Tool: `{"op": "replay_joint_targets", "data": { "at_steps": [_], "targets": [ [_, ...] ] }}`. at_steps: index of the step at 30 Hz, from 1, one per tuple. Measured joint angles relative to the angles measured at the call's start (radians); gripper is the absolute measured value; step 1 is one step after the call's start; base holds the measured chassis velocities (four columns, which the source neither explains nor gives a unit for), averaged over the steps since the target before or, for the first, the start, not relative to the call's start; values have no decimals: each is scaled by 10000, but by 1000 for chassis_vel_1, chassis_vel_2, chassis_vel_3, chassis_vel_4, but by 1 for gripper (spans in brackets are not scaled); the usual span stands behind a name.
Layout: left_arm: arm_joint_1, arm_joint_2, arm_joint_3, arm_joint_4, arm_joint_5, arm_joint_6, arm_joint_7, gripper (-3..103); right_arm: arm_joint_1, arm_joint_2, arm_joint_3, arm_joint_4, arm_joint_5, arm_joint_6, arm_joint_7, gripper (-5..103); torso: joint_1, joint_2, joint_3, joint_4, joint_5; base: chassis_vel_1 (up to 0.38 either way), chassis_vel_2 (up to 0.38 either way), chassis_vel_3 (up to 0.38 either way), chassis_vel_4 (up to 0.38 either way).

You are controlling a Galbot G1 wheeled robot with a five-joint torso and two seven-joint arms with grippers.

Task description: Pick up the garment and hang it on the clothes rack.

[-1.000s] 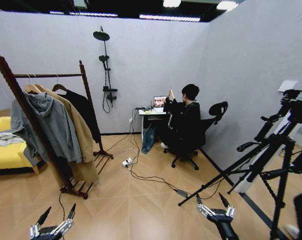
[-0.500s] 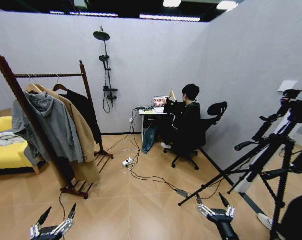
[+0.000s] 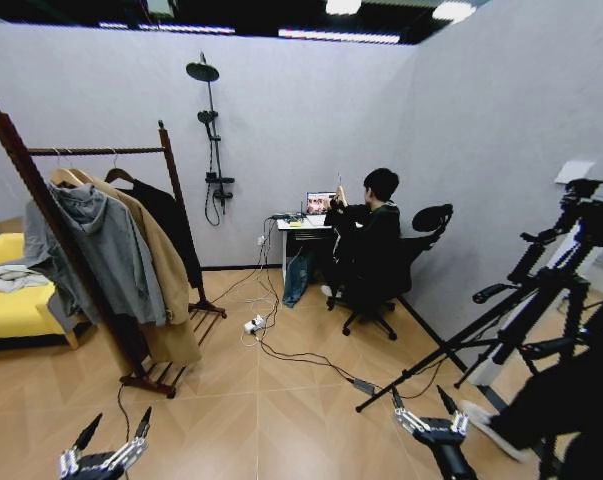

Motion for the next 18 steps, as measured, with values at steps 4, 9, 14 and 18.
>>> {"op": "replay_joint_targets", "data": {
  "at_steps": [4, 9, 14, 18],
  "targets": [
    [0, 0, 0, 0, 0, 0, 0, 100, 0, 0, 0, 0, 0, 0, 0, 100, 0, 0, 0, 0, 0, 0, 0, 0, 0],
    [0, 0, 0, 0, 0, 0, 0, 100, 0, 0, 0, 0, 0, 0, 0, 100, 0, 0, 0, 0, 0, 0, 0, 0, 0],
    [0, 0, 0, 0, 0, 0, 0, 100, -1, 0, 0, 0, 0, 0, 0, 100, 1, 0, 0, 0, 0, 0, 0, 0, 0],
    [0, 0, 0, 0, 0, 0, 0, 100, 0, 0, 0, 0, 0, 0, 0, 100, 0, 0, 0, 0, 0, 0, 0, 0, 0]
  ]
}}
